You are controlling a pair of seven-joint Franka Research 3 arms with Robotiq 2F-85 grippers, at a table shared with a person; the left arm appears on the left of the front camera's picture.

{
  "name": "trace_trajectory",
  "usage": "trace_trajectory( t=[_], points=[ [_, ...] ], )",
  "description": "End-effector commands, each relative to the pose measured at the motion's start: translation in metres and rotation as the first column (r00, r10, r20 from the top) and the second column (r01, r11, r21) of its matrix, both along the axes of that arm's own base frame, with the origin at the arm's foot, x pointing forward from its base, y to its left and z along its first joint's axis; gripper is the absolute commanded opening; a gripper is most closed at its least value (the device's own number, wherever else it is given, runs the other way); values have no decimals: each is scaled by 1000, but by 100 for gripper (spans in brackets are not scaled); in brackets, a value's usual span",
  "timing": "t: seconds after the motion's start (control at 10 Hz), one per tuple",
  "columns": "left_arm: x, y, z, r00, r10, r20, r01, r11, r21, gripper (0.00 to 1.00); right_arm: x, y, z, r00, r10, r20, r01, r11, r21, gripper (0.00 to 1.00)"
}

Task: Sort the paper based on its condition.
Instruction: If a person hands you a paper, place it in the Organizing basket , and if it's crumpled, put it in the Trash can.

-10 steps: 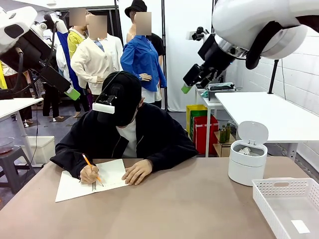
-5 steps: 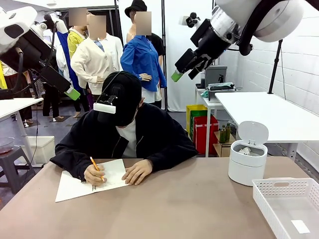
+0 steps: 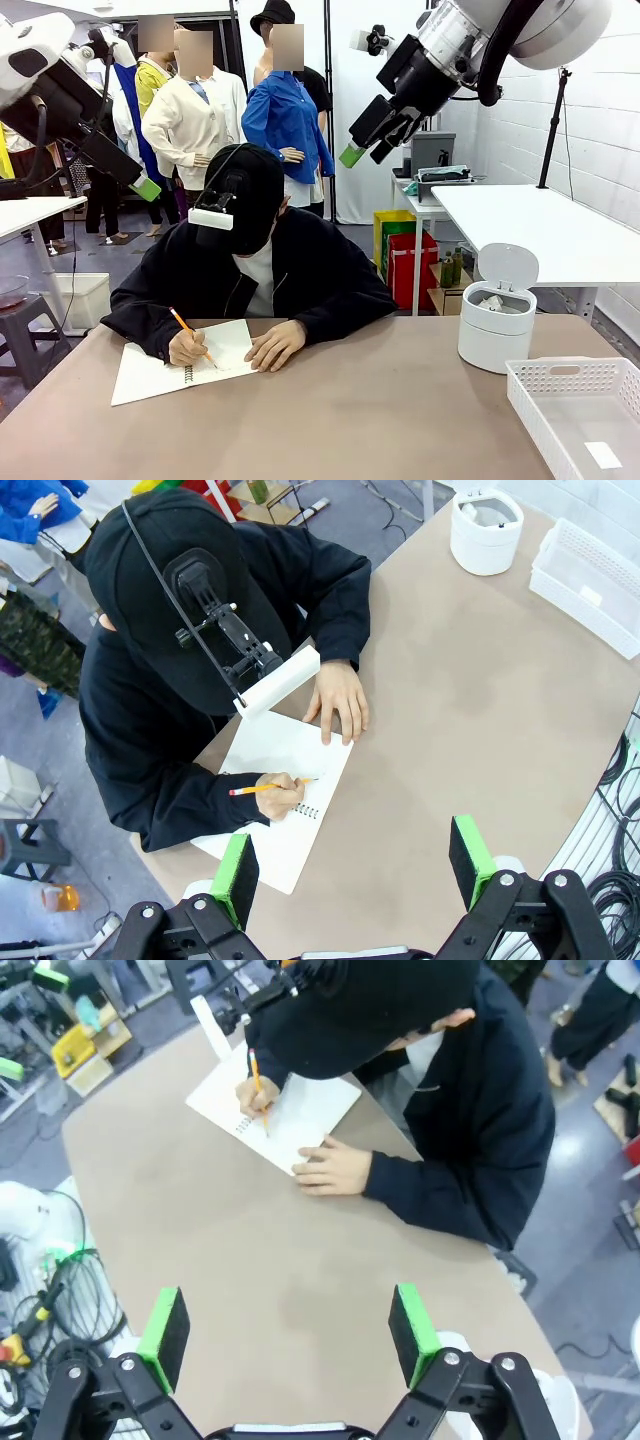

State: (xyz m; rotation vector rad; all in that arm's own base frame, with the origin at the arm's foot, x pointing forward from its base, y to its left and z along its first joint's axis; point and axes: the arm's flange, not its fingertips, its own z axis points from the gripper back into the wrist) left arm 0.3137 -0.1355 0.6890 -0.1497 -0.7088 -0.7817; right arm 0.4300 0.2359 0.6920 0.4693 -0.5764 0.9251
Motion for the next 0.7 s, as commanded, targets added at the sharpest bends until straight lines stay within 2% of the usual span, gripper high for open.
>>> trace_trajectory(
  t=[0.0, 0.6],
  points=[
    [-1, 1, 0, 1000, 1, -3, -1, 1000, 2, 100, 2, -1, 1, 1000, -22, 10, 22, 1000, 10, 100],
    [-1, 1, 0, 1000, 1, -3, -1, 1000, 2, 100, 2, -1, 1, 1000, -22, 10, 22, 1000, 10, 100]
  ],
)
